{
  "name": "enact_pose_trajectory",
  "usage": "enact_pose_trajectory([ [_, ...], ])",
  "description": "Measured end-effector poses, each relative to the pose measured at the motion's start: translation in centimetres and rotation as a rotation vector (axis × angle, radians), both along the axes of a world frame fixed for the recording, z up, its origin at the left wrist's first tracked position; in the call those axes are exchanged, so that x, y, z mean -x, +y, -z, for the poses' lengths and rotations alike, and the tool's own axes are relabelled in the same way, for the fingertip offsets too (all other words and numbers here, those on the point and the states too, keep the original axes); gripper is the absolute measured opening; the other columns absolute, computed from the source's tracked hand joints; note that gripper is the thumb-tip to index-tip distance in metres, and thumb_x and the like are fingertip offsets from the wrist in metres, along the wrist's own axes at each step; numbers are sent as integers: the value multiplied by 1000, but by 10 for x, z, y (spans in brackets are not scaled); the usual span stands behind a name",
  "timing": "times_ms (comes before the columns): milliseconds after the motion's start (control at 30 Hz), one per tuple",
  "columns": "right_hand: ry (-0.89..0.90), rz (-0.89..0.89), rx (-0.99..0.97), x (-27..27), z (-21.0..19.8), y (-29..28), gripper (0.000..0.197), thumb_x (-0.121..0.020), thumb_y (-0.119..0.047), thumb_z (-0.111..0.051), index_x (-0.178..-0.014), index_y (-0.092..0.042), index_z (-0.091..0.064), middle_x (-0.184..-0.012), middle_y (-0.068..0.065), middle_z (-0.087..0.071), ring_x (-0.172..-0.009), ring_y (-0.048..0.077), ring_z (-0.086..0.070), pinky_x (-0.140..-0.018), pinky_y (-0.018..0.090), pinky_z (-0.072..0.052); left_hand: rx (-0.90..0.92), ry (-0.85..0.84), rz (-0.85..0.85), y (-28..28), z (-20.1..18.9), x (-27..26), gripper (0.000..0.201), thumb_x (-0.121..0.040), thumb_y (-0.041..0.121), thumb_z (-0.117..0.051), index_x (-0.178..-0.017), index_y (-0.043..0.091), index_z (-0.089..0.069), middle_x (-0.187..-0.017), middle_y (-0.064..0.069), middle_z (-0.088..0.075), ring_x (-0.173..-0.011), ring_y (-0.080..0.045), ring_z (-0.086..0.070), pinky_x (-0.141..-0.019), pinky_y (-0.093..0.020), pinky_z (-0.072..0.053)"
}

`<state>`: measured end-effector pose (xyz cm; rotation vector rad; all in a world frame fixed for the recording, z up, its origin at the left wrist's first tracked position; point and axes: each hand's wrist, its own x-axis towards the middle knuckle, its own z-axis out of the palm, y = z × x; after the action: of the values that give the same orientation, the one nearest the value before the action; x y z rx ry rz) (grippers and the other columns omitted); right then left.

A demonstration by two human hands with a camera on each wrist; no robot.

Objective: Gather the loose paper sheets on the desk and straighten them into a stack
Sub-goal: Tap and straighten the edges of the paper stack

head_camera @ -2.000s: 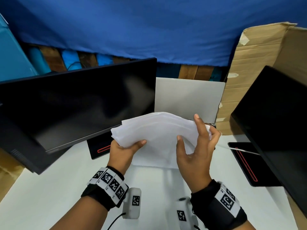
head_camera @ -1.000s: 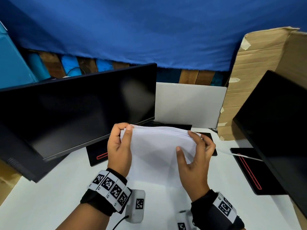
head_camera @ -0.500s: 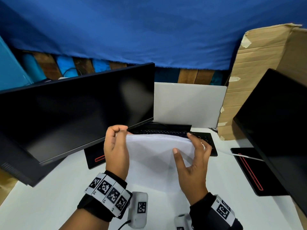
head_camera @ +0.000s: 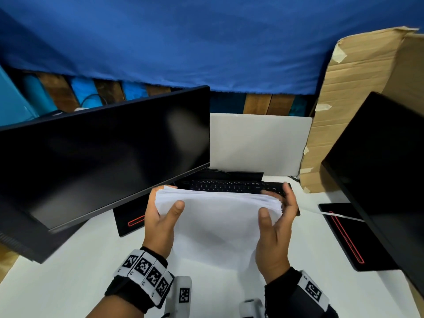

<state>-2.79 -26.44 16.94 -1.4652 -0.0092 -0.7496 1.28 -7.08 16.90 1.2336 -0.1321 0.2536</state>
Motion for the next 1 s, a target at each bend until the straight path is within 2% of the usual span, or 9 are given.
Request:
enact_pose_trajectory([
  [100, 26, -27, -15, 2, -4, 5, 81, -74, -36, -59, -142, -10, -25, -121, -48, -45, -121, -20, -39, -98, 0, -30, 20, 65, 2, -1, 5, -1, 87, -45, 58, -84, -109, 9, -52, -90, -1, -69, -81, -13, -68, -68, -23, -56],
  [167, 95, -33, -82, -1, 0, 1, 78, -69, -39, -67, -138, -22, -35, -124, -38, -51, -124, -11, -44, -100, 5, -35, 32, 104, -5, 0, 10, -2, 95, -41, 60, -84, -114, 8, -51, -95, -5, -68, -83, -14, -69, -69, -24, -57],
  [233, 253, -147, -134, -4, 6, -5, 71, -64, -35, -79, -127, -25, -49, -117, -16, -66, -113, 4, -60, -95, 19, -48, 23, 158, 5, 3, 13, -3, 99, -41, 57, -86, -118, 4, -52, -98, -8, -70, -87, -16, -71, -71, -24, -58],
  [333, 445, -236, -138, -10, 25, -15, 52, -65, -12, -84, -112, -16, -63, -104, 2, -75, -98, 22, -70, -83, 34, -57, -63, 268, 44, 5, 23, -2, 61, -56, 26, -88, -109, 10, -64, -99, -8, -76, -91, -22, -73, -74, -30, -60],
  [433, 521, -216, -129, -14, 35, -15, 27, -73, -1, -76, -96, -15, -70, -91, 2, -78, -94, 29, -71, -76, 33, -58, -143, 325, 42, 4, 32, -1, 33, -66, 3, -80, -92, 20, -71, -92, 1, -78, -89, -21, -73, -74, -31, -60],
  [667, 377, -196, -119, -19, 0, -13, 33, -77, 2, -71, -90, -27, -67, -79, -19, -75, -78, -3, -70, -70, 13, -56, -108, 225, 42, 1, -3, -3, 33, -72, -2, -73, -99, 16, -67, -87, 9, -77, -82, -7, -72, -66, -18, -57],
  [833, 411, -205, -143, -18, -2, -16, 44, -67, 5, -79, -106, -14, -68, -101, 3, -75, -95, 19, -71, -85, 35, -58, -94, 228, 52, 3, -2, -2, 54, -65, -4, -78, -115, 6, -61, -104, -6, -74, -96, -21, -71, -74, -27, -59],
  [900, 428, -220, -171, -17, -2, -14, 35, -72, 6, -74, -96, -19, -71, -94, -1, -77, -96, 21, -71, -89, 40, -55, -85, 243, 52, -1, 0, 1, 45, -69, -4, -75, -111, 8, -64, -95, 1, -77, -95, -20, -71, -68, -21, -57],
  [1000, 369, -223, -170, -14, -11, -13, 32, -76, 6, -70, -91, -23, -71, -91, -5, -77, -97, 20, -71, -88, 35, -55, -60, 214, 36, -4, -8, 3, 30, -75, 0, -70, -102, 15, -68, -87, 8, -78, -90, -14, -73, -68, -19, -57],
])
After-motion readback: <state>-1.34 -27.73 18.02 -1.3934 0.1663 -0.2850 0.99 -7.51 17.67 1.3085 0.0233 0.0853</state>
